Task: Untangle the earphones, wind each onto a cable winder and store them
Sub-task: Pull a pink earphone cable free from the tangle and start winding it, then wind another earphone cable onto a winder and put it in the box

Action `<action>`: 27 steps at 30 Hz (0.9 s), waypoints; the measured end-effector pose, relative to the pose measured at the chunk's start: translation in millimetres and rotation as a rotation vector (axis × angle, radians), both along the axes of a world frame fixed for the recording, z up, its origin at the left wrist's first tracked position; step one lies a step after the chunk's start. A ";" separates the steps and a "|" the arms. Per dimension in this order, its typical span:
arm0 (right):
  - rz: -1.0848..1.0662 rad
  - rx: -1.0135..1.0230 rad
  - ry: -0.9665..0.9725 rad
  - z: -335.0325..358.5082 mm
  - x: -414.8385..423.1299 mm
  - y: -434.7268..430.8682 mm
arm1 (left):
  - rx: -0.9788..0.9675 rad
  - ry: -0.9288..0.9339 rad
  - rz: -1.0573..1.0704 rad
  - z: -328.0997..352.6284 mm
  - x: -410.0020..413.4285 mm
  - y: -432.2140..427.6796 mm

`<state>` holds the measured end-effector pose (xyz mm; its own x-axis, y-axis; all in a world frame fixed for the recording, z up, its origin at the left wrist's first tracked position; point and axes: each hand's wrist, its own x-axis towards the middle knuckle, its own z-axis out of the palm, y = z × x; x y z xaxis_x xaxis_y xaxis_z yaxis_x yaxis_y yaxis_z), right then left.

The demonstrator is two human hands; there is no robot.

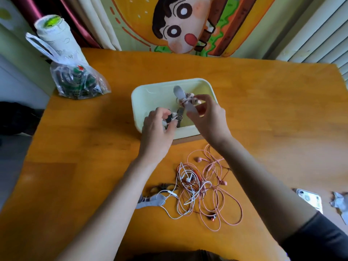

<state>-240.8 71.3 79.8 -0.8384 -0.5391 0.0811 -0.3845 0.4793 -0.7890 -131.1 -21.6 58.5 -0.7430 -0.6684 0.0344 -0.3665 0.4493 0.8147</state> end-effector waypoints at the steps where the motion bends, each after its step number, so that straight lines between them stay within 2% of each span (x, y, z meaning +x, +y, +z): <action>1: -0.004 0.065 0.001 -7.1 -12.7 -7.7 | -0.130 -0.117 -0.056 -5.6 3.7 -3.6; 3: 0.001 0.228 -0.033 -22.9 -34.9 -19.7 | -0.306 -0.277 -0.132 -13.0 9.3 -5.6; 6: 0.020 0.445 -0.095 -42.3 -57.3 -33.7 | -0.392 -0.296 -0.145 -14.7 10.8 -7.4; 12: 0.074 0.709 -0.229 -64.1 -75.5 -49.0 | -0.407 -0.283 -0.137 -17.6 10.8 -13.7; 18: 0.137 0.919 -0.143 -57.1 -72.8 -46.8 | -0.400 -0.269 -0.133 -18.5 10.4 -13.8; 20: 0.145 0.902 -0.090 -54.8 -69.7 -44.4 | -0.406 -0.280 -0.145 -17.6 12.0 -14.3; 22: 0.143 0.791 -0.016 -49.4 -62.0 -40.1 | -0.428 -0.272 -0.159 -16.6 12.4 -13.2; 26: 0.111 0.206 0.256 -33.3 -18.3 -11.1 | -0.479 -0.086 -0.193 -12.2 17.5 0.6; 27: 0.119 0.122 0.311 -31.6 -4.0 1.9 | -0.490 -0.041 -0.210 -13.8 21.6 5.9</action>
